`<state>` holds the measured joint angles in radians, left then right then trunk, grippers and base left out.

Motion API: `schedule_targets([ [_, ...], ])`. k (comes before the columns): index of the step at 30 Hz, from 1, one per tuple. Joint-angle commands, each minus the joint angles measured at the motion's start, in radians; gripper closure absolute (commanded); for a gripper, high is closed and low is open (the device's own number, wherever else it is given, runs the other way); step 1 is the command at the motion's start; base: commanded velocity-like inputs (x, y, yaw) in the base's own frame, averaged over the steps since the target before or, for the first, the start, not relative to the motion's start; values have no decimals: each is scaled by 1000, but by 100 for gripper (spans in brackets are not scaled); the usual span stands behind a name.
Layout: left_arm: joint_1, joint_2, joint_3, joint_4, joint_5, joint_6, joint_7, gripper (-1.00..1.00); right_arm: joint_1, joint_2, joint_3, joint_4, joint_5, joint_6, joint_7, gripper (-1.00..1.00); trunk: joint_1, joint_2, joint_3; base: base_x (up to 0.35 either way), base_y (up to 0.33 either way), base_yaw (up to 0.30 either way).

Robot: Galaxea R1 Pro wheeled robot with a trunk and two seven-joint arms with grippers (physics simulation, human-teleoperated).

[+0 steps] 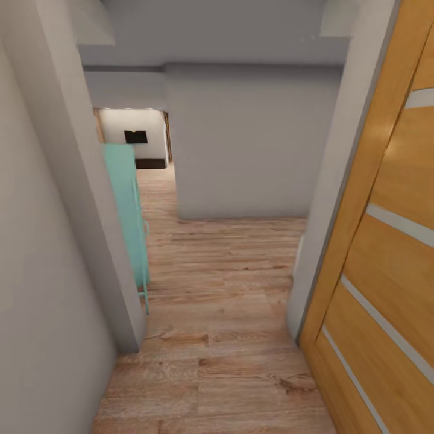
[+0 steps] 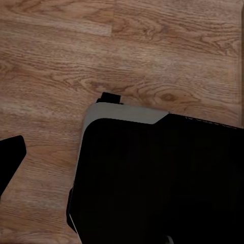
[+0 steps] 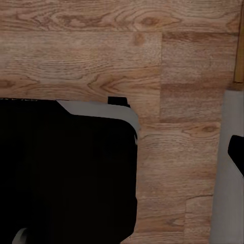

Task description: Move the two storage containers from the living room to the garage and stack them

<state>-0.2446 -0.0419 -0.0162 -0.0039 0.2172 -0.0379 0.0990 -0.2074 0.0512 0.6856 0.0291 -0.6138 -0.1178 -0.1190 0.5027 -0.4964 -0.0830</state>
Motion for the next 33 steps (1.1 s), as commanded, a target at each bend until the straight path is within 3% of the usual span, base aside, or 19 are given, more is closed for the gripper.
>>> schedule_targets([
  [1,-1,0,-2,1,7,-3,2,-100,-1,2,8,3,-7,-5,-1,-100,1,-2,-2,323,0,0],
  [33,-1,0,-2,1,8,-3,2,-100,-1,1,8,3,-7,-5,-1,-100,1,-2,-2,323,0,0],
])
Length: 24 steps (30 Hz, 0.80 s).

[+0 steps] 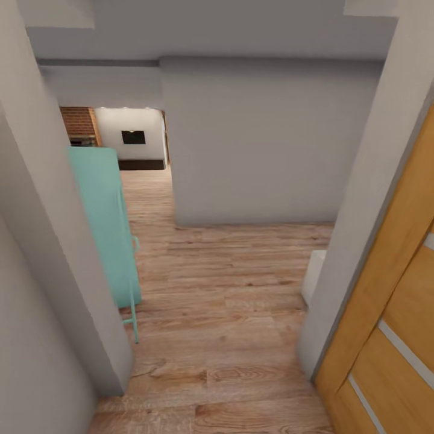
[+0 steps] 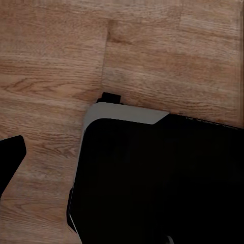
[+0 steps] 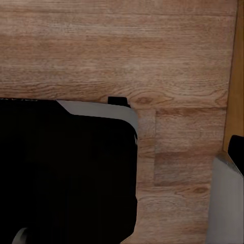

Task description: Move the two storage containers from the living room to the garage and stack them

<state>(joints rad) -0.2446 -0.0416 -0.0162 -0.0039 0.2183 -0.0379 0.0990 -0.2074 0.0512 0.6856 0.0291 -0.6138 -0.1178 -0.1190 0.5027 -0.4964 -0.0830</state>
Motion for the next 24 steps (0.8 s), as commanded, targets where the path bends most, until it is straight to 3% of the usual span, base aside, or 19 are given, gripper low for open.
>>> schedule_targets([
  [1,-1,0,-2,1,6,-3,2,-100,-1,1,8,3,-7,-5,-1,-100,1,-2,-2,323,0,0],
  [24,-1,0,-2,1,6,-3,2,-100,-1,1,8,3,-7,-6,-1,-100,1,-2,-2,323,0,0],
])
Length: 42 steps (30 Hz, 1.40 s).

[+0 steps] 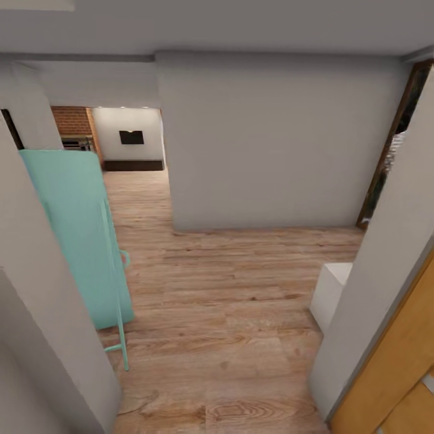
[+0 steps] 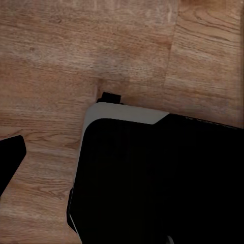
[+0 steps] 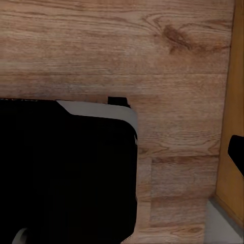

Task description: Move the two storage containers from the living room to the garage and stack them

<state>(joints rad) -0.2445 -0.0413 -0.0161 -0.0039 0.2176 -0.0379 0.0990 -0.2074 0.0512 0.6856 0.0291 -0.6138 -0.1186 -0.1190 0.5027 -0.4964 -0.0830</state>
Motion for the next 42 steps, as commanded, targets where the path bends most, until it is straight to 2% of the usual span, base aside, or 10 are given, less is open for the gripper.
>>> schedule_targets([
  [1,-1,0,-2,1,7,-3,2,-100,-1,1,8,3,-7,-5,-1,-100,1,-2,-2,323,0,0],
  [42,-1,0,-2,1,6,-3,2,-100,-1,3,8,3,-8,-2,-1,-100,1,-2,-2,323,0,0],
])
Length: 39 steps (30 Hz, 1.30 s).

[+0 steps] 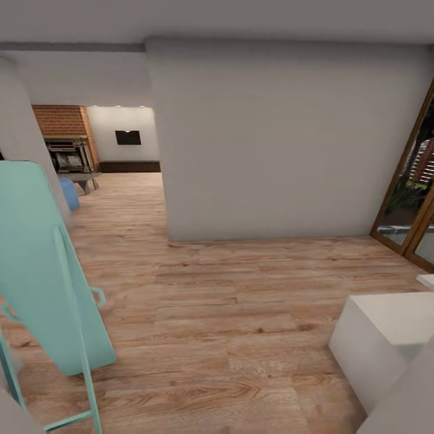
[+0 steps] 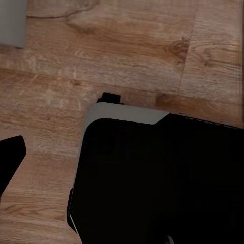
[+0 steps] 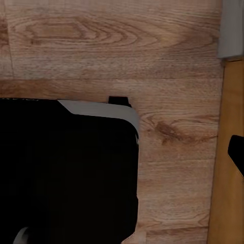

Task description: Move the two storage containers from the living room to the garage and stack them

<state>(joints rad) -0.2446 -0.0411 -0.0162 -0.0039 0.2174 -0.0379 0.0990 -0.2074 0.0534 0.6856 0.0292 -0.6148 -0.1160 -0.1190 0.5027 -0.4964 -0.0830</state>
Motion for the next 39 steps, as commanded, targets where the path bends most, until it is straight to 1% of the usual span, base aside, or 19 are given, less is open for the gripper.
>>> schedule_targets([
  [1,-1,0,-2,1,7,-3,2,-100,-1,1,8,3,-8,-5,-1,-100,1,-2,-2,323,0,0],
  [29,-1,0,-2,1,7,-3,2,-100,-1,-1,8,3,-8,-5,-1,-100,1,-2,-2,323,0,0],
  [39,-1,-2,-2,1,8,-3,2,-100,-1,3,8,3,-6,-4,-1,-100,1,-2,-2,323,0,0],
])
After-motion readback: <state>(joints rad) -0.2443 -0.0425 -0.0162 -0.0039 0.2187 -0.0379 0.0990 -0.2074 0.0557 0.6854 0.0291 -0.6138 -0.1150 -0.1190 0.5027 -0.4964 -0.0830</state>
